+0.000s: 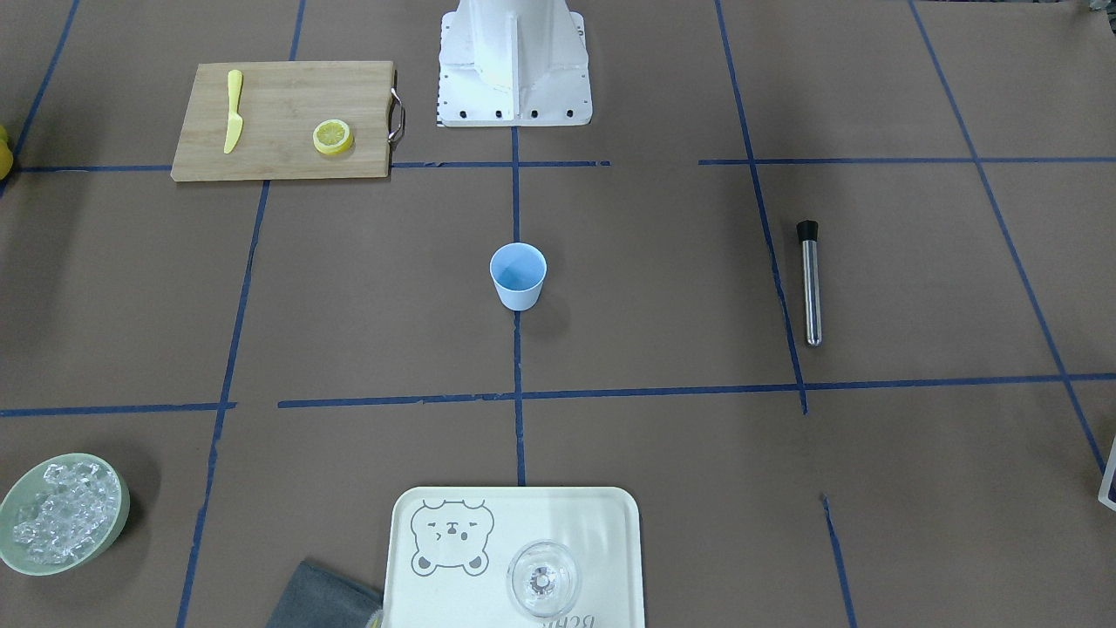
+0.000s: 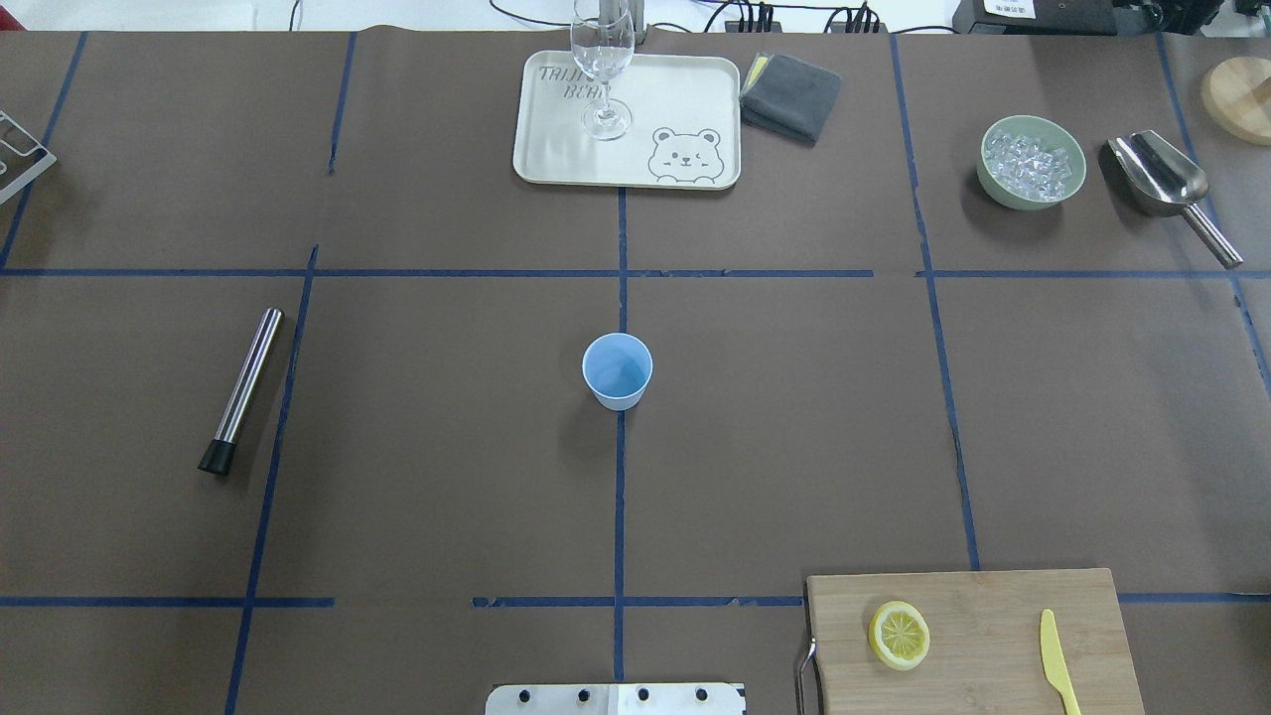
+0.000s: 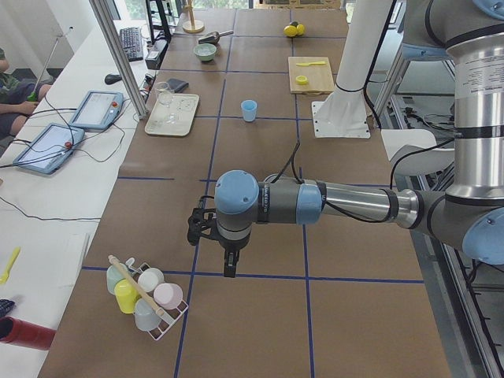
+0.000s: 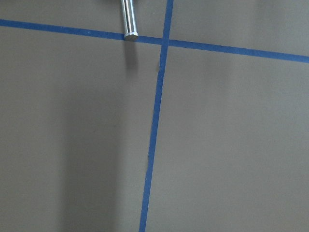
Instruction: Squeeze lemon into cup
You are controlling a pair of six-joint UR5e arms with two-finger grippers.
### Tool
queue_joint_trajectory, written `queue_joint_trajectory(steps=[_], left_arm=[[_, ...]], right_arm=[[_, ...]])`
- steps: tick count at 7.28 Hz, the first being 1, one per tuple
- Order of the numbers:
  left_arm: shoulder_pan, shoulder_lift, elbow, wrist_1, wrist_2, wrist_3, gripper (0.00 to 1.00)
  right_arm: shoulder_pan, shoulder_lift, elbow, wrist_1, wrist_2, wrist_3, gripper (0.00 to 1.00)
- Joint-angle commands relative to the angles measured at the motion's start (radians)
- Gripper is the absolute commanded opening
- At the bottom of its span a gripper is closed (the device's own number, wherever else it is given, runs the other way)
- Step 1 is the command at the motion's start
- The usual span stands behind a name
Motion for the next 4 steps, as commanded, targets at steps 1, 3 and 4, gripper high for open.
queue_joint_trajectory(steps=[1,3,4], left_arm=[[0.001,0.0,-0.004,0.0,0.002,0.0,1.0],[0.0,0.001,-0.026,-0.001,0.0,0.002,1.0],[0.001,0.001,-0.026,-0.023,-0.002,0.002,1.0]], right_arm=[[0.0,0.0,0.0,0.0,0.002,0.001,1.0],[0.0,0.003,0.007,0.0,0.002,-0.001,1.0],[-0.001,0.005,0.005,0.002,0.0,0.008,1.0]])
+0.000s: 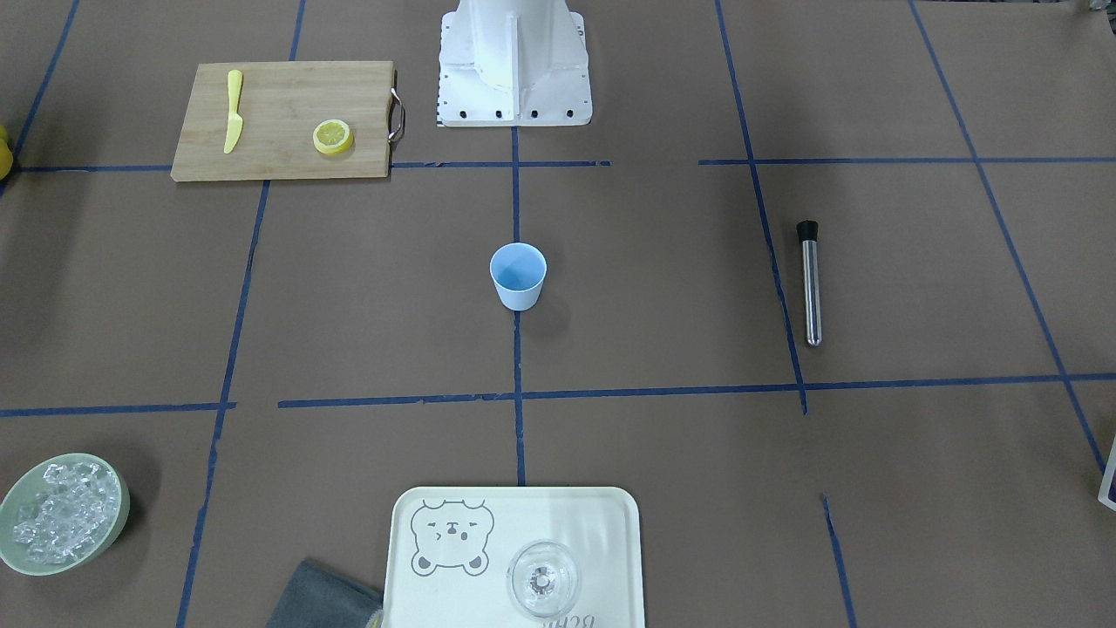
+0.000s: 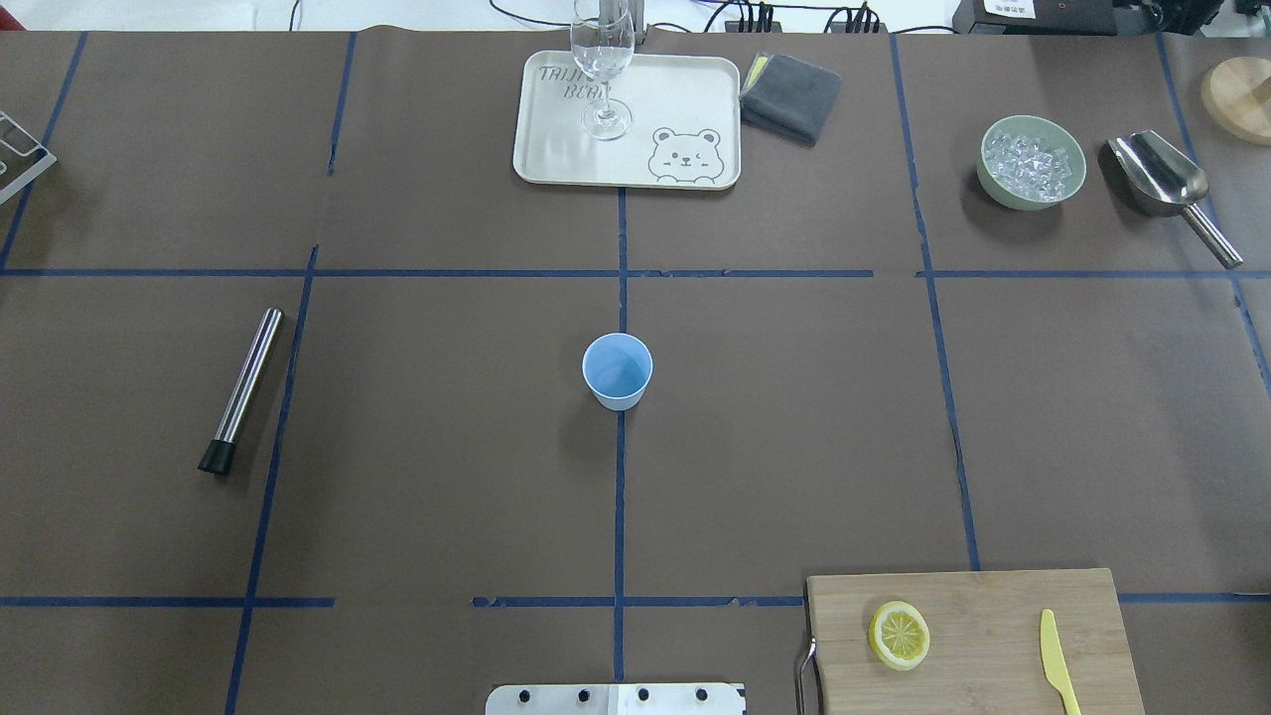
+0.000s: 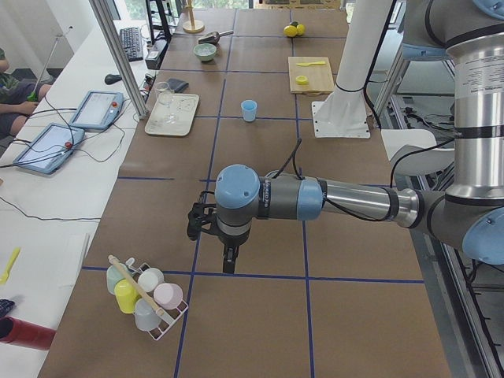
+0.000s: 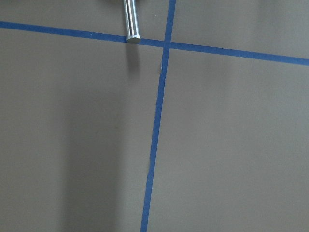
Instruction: Squeeze lemon into cup
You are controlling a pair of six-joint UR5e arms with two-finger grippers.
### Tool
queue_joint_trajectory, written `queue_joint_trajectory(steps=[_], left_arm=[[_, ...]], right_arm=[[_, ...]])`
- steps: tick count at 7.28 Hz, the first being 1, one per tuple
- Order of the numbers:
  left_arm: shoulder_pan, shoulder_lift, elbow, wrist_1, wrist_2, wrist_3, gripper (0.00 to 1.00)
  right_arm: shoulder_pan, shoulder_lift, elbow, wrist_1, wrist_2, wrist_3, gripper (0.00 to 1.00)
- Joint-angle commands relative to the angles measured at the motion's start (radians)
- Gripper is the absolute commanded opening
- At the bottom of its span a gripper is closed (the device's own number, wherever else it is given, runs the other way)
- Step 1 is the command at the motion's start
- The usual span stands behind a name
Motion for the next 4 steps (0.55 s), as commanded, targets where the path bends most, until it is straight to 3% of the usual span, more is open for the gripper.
queue_joint_trajectory(steps=[1,4], left_arm=[[0.001,0.0,0.009,-0.066,0.0,0.001,1.0],[0.01,-0.007,-0.005,-0.13,0.0,-0.009,1.0]], right_arm=[[-0.001,0.006,0.009,0.012,0.006,0.008,1.0],[-0.015,0.016,0.015,0.097,0.008,0.013,1.0]])
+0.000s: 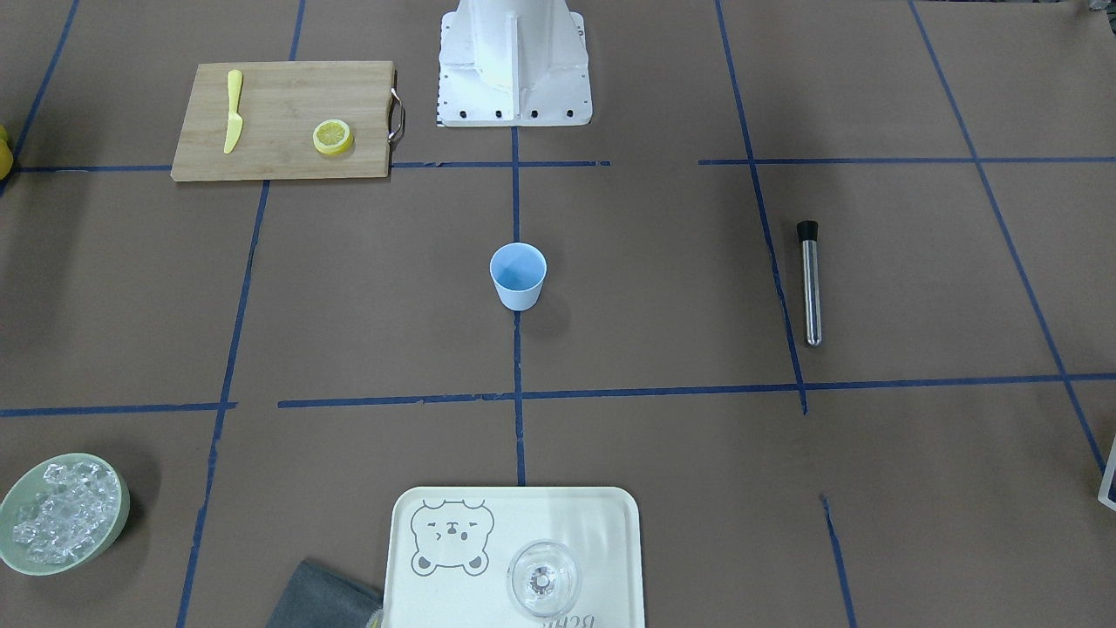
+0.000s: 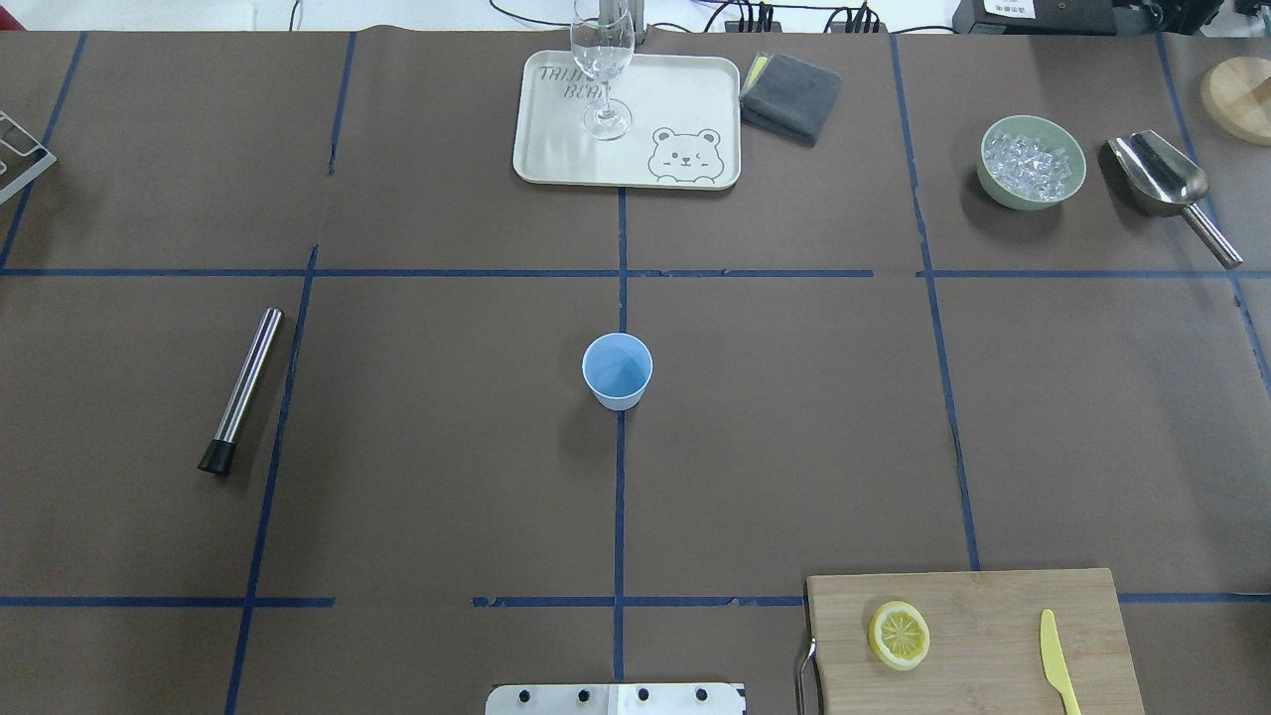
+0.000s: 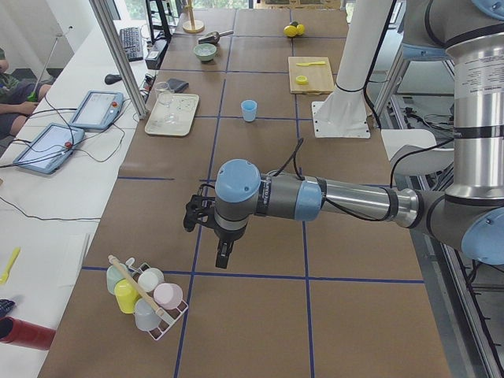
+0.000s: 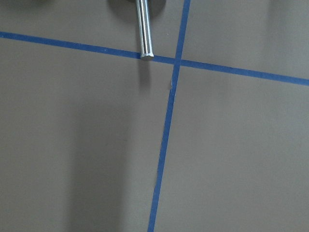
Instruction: Squeeze lemon into cup
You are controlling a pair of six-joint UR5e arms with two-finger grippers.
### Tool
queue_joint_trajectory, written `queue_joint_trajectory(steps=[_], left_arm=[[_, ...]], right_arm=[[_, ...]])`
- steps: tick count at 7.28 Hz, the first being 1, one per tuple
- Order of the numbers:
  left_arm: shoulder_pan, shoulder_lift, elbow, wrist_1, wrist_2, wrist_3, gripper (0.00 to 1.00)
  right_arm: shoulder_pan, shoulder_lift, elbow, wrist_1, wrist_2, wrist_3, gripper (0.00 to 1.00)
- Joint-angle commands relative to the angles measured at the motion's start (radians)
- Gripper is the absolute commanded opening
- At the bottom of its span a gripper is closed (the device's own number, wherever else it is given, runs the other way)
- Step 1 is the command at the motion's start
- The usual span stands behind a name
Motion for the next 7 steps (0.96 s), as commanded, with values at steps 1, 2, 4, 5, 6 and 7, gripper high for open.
queue_joint_trajectory(steps=[1,2,4,5,6,7], left_arm=[[0.002,-0.035,0.001,-0.037,0.0,-0.011,1.0],[0.002,-0.059,0.006,-0.058,0.001,-0.01,1.0],[0.002,-0.051,0.02,-0.118,0.006,-0.01,1.0],[0.002,-0.047,0.038,-0.118,0.01,-0.008,1.0],[0.002,-0.047,0.053,-0.118,0.01,-0.008,1.0],[0.002,-0.047,0.059,-0.117,0.012,-0.01,1.0]], right_arm=[[-0.009,0.043,-0.001,0.072,-0.003,0.006,1.0],[-0.009,0.051,0.003,0.119,0.012,0.019,1.0],[-0.01,0.045,0.008,0.191,0.04,0.064,1.0],[-0.038,0.048,0.035,0.201,0.039,0.061,1.0],[-0.07,0.045,0.079,0.201,0.036,0.103,1.0],[-0.141,0.074,0.124,0.209,0.016,0.166,1.0]])
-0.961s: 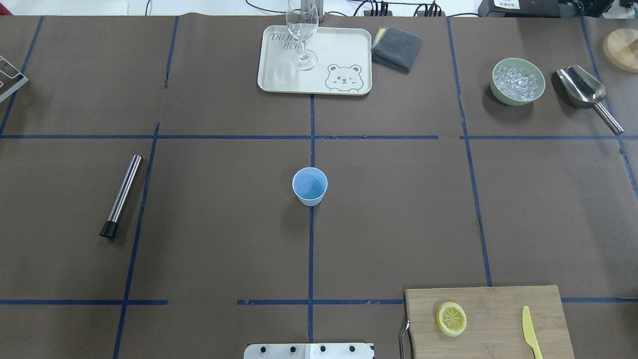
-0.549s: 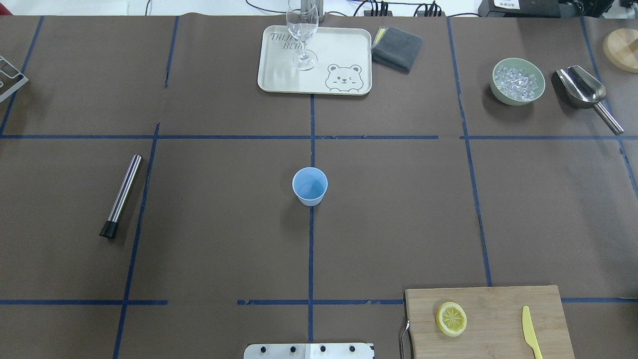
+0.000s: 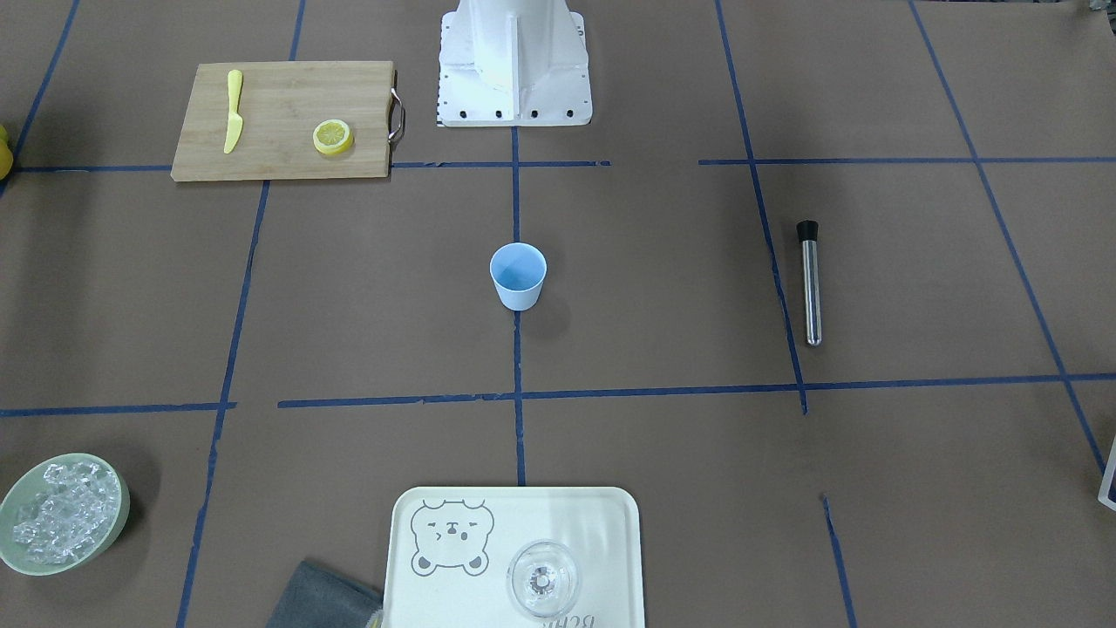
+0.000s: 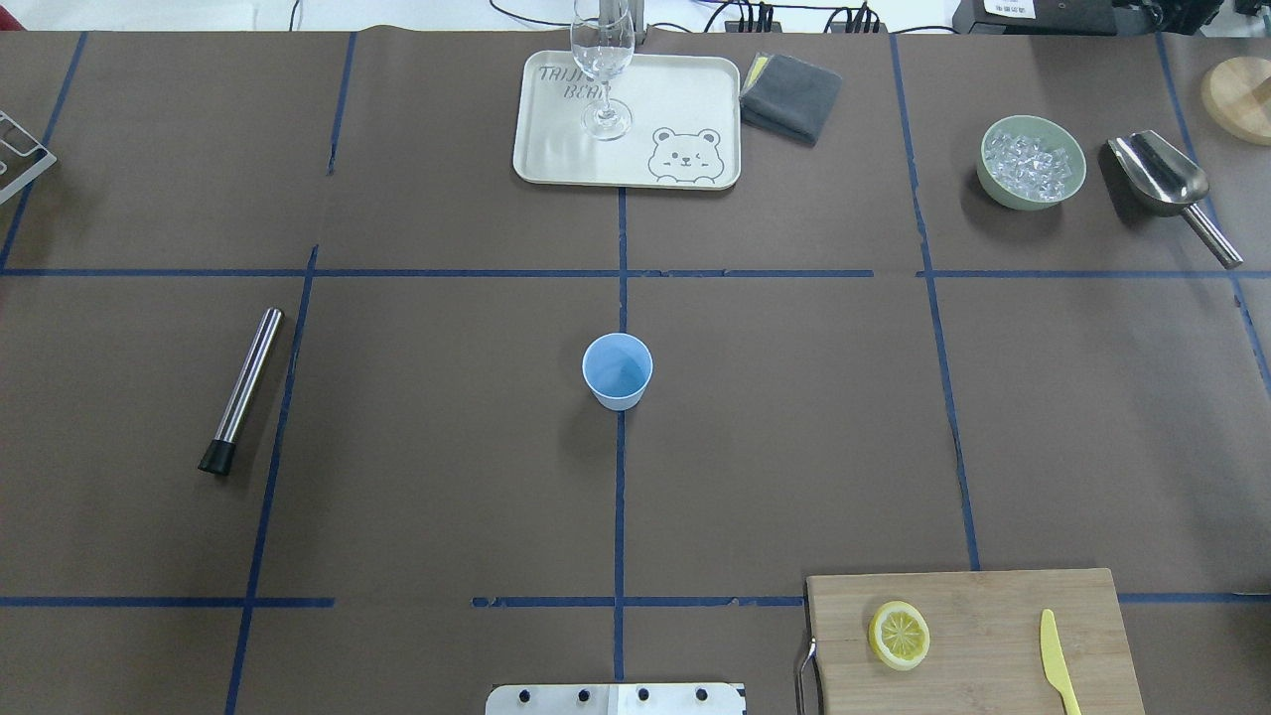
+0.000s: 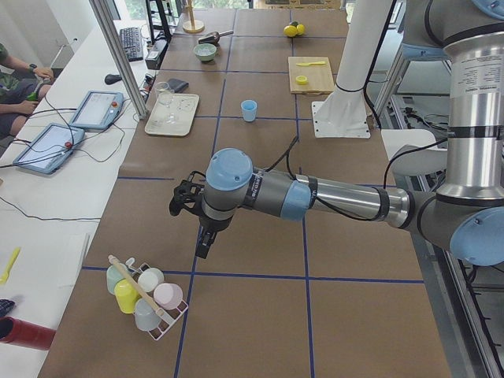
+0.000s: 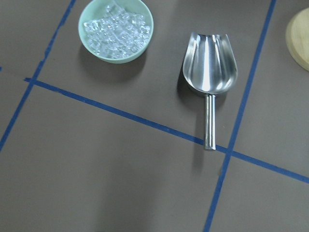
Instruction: Squeeze lemon into cup
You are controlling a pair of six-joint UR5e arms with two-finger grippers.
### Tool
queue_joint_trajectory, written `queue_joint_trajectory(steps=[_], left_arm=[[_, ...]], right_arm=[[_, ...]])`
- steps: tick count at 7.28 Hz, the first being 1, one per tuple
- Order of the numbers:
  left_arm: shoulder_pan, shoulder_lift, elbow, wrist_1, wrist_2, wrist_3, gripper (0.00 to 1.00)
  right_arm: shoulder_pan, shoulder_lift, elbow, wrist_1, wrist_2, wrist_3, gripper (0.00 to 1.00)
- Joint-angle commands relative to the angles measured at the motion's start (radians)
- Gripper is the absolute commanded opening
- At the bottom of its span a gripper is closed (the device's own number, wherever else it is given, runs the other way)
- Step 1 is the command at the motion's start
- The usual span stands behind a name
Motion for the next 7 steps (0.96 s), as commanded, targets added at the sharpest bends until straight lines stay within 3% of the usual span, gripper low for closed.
queue_joint_trajectory(steps=[1,3,5,7], left_arm=[[0.0,0.001,0.011,0.0,0.0,-0.003,1.0],[0.0,-0.001,0.011,-0.002,0.002,-0.003,1.0],[0.0,-0.001,0.012,0.0,0.002,-0.003,1.0],[0.017,-0.001,0.012,0.0,0.003,-0.001,1.0]], right_arm=[[-0.134,0.029,0.09,0.02,-0.024,0.078,1.0],[-0.255,0.006,0.177,0.02,-0.051,0.227,1.0],[-0.508,-0.028,0.32,0.02,-0.222,0.549,1.0],[-0.641,-0.096,0.415,0.023,-0.226,0.699,1.0]])
